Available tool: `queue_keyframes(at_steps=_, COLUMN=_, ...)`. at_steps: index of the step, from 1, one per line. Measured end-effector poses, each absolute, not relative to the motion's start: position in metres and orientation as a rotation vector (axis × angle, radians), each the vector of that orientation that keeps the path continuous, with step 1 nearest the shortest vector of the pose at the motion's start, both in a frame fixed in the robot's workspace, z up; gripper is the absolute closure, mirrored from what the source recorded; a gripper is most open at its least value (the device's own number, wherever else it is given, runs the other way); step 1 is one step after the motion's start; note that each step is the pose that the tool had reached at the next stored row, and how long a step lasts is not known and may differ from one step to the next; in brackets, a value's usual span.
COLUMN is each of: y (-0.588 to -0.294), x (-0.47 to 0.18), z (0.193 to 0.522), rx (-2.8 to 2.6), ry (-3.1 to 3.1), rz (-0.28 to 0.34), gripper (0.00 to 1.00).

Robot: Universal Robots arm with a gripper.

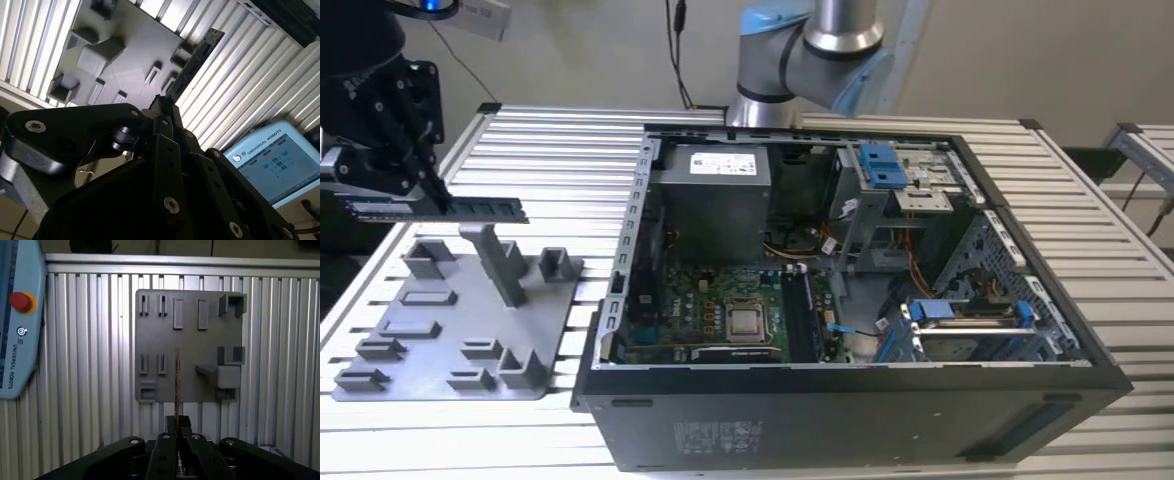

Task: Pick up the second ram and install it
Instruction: 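Pick up the second ram and move it above second insertion slot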

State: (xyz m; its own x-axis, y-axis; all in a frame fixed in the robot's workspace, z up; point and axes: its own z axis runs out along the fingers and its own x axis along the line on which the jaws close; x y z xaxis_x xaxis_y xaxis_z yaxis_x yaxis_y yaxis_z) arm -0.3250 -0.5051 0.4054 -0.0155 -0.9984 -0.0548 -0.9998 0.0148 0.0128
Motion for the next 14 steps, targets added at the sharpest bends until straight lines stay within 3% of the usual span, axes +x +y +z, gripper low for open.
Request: queue_keyframes(at_steps=14, y=-0.505, x=-0.285, z=0.405, rx=-2.183, ry=2.216, rz=0.074, gripper=0.86)
